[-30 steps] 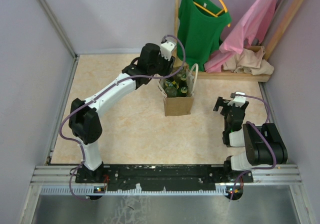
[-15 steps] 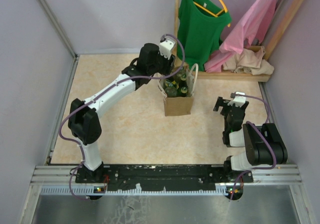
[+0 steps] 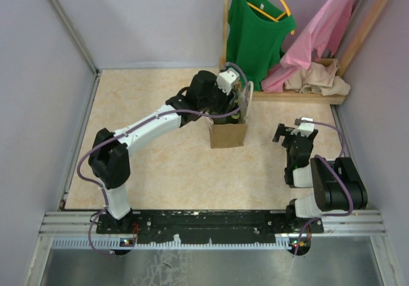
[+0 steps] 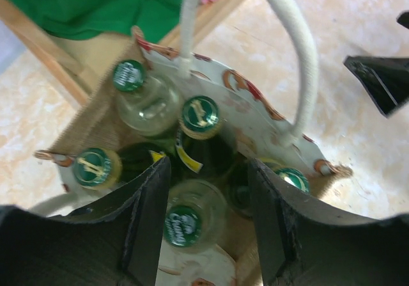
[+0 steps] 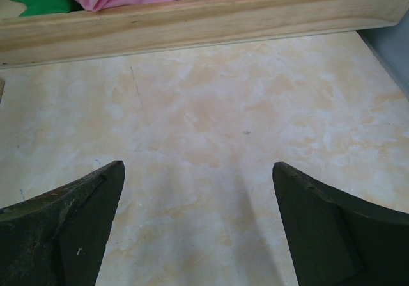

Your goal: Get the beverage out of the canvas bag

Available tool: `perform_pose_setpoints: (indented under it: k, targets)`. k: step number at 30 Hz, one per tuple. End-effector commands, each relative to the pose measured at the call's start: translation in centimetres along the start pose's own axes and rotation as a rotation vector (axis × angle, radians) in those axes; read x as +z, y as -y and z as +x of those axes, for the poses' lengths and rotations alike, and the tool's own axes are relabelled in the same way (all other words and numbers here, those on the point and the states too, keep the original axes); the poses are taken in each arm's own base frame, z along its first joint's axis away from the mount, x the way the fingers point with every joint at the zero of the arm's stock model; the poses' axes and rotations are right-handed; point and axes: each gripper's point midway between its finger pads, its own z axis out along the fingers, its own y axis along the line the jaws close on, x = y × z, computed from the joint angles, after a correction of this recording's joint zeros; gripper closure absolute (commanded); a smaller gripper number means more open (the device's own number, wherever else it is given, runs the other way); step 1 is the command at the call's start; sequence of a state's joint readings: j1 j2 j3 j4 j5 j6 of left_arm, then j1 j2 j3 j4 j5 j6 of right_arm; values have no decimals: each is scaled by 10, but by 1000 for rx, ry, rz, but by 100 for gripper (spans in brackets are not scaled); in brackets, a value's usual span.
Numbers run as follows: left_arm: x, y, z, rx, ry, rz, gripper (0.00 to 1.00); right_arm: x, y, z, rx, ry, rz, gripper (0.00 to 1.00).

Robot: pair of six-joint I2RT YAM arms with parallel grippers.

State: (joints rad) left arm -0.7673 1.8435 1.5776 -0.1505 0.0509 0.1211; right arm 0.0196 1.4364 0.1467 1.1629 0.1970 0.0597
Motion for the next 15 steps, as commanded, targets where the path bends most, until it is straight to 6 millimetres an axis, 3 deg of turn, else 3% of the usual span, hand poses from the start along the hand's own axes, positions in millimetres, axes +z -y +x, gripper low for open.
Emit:
perform_pose_setpoints:
  k: [1, 11, 15]
  targets:
    - [-19, -2, -10, 7, 28, -35, 41, 9, -5, -25, 0, 81, -8, 1]
    - [-32, -17, 10, -38, 0, -143, 41, 9, -4, -25, 0, 82, -6, 1]
    - [-27, -22, 17, -38, -28, -172, 40, 9, -5, -25, 0, 81, -7, 1]
